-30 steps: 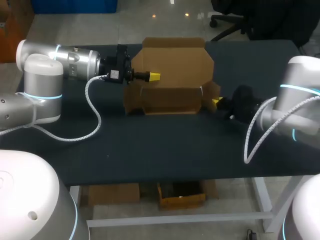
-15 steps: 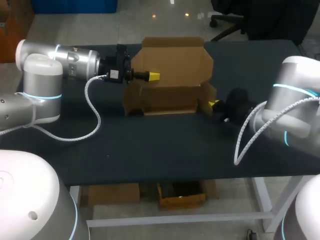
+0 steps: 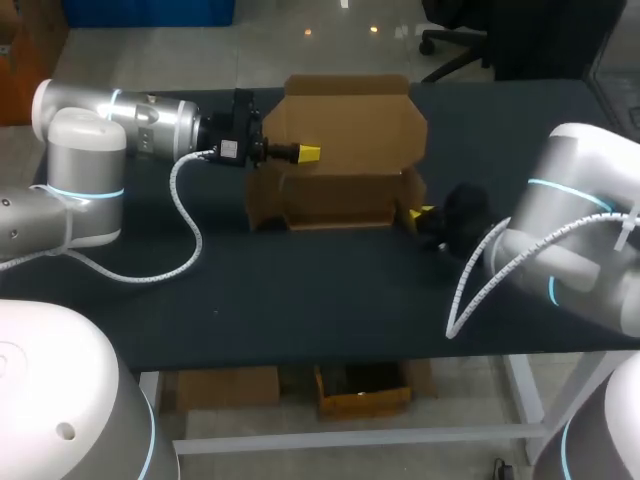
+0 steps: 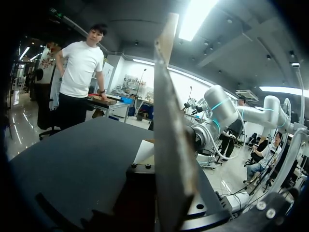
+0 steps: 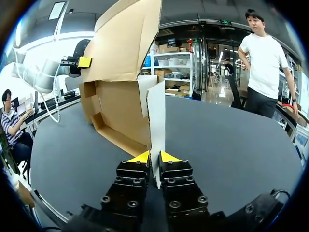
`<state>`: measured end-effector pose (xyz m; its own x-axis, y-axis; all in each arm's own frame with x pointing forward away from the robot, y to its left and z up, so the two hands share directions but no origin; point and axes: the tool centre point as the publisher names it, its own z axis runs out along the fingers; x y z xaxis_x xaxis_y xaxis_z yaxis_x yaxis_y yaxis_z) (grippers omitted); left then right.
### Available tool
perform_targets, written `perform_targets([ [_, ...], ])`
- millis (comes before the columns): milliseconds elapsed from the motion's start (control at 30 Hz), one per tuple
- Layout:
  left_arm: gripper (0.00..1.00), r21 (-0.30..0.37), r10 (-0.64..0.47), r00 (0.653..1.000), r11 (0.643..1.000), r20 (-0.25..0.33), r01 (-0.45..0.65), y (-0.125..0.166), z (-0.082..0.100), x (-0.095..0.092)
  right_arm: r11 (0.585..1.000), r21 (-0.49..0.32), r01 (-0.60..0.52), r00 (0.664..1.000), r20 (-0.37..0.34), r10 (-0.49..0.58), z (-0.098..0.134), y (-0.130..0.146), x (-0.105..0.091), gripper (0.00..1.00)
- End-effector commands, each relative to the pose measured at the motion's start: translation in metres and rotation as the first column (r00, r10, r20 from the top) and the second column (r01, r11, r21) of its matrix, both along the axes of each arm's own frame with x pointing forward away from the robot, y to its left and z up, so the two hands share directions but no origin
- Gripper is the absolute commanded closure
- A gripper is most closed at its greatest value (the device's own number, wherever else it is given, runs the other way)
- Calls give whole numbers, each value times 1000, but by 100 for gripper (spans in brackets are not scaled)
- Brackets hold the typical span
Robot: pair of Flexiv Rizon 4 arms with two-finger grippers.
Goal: Assemble the packaging by folding the flat box into shape, placing the metal phone stand inside, and closing the box properly
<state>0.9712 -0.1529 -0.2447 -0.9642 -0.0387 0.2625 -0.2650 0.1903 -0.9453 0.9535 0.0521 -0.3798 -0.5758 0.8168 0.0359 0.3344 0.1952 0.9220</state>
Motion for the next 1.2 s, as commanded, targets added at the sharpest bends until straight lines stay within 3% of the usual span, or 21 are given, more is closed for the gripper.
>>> perform_targets([
  [33, 100, 1, -2, 1000, 1000, -1, 2, -1, -4, 0, 987, -46, 152, 988, 43, -150, -2, 9, -4, 90],
  [333, 100, 1, -2, 1000, 1000, -1, 2, -1, -4, 0, 983, -55, 175, 984, 37, -173, 0, 17, -6, 87],
  [567, 100, 1, -2, 1000, 1000, -1, 2, -1, -4, 0, 983, -54, 178, 984, 40, -176, 4, 27, -3, 77],
  [700, 100, 1, -2, 1000, 1000, -1, 2, -1, -4, 0, 983, -52, 174, 984, 42, -172, 4, 32, -3, 63],
  [1200, 100, 1, -2, 1000, 1000, -1, 2, -1, -4, 0, 988, -42, 149, 988, 50, -147, 7, 50, -1, 62],
])
